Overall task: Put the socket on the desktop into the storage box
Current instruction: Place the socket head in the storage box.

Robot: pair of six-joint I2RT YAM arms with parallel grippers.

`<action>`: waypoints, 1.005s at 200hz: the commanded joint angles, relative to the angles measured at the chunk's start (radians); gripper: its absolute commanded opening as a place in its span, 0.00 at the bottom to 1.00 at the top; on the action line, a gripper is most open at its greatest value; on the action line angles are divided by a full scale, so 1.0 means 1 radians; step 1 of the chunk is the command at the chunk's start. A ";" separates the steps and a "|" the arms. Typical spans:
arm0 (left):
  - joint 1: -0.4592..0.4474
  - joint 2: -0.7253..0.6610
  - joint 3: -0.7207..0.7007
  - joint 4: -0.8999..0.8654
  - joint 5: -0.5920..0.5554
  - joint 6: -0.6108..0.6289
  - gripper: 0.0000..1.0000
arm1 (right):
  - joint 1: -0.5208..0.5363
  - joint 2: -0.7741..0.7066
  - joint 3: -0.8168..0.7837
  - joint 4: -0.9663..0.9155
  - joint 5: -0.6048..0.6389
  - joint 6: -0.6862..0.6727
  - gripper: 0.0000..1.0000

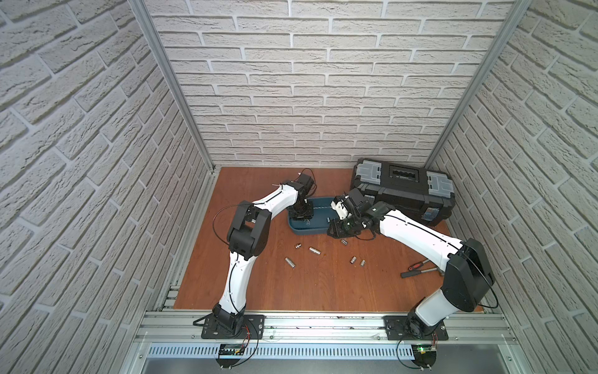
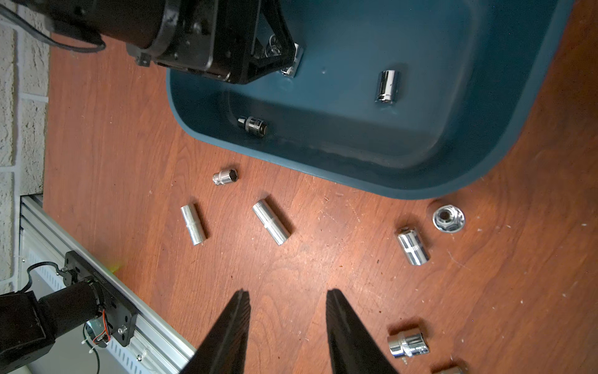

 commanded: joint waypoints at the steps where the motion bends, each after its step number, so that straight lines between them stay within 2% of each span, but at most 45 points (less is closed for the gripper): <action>1: 0.005 0.018 0.023 -0.011 -0.007 0.016 0.44 | -0.005 -0.034 -0.022 0.020 0.019 0.018 0.44; 63: 0.005 -0.016 0.026 -0.013 -0.024 0.026 0.52 | -0.015 -0.057 -0.027 -0.002 0.042 0.025 0.45; 97: 0.003 -0.054 0.026 -0.010 -0.028 0.036 0.55 | -0.038 -0.070 -0.032 -0.032 0.063 0.032 0.49; 201: -0.029 -0.188 -0.034 0.058 0.077 0.047 0.59 | -0.104 -0.083 -0.058 -0.081 0.108 0.056 0.49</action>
